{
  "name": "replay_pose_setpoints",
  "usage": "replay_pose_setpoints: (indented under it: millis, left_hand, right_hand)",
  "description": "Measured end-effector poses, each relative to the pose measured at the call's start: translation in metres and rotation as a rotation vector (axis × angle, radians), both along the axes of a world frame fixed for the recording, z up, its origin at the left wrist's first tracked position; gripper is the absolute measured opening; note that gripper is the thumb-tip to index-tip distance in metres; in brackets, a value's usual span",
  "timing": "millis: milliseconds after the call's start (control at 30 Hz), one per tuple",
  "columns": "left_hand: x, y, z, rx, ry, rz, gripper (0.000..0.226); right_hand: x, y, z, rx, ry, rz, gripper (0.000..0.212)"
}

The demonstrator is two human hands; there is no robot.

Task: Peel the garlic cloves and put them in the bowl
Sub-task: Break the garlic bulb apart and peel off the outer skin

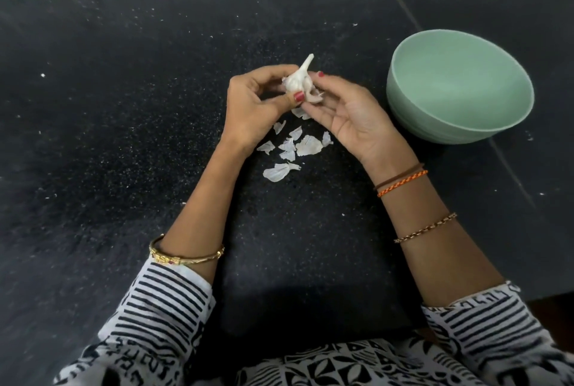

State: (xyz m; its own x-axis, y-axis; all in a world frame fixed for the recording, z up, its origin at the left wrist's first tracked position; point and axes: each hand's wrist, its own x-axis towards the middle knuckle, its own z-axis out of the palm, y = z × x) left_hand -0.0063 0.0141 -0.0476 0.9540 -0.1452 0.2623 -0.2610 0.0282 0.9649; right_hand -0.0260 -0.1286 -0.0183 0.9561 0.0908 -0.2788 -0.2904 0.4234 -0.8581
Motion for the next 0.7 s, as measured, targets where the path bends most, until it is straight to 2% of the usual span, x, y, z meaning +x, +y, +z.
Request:
replay_pose_setpoints:
  millis: [200,367,500,700]
  left_hand:
    - [0.001,0.001,0.001,0.109,-0.022,-0.107,0.044]
    - [-0.001,-0.005,0.002,0.219,-0.106,0.068,0.035]
    - [-0.002,-0.008,0.002,0.225,-0.121,0.111,0.03]
    - [-0.003,-0.005,0.001,0.177,-0.09,0.151,0.03]
  right_hand:
    - [-0.002,0.0,-0.005,-0.142,-0.107,0.003,0.019]
    - [-0.002,0.006,-0.009,-0.307,-0.153,-0.045,0.023]
    - [0.0,0.011,-0.013,-0.454,-0.231,-0.129,0.021]
    - [0.0,0.021,-0.017,-0.521,-0.317,-0.217,0.02]
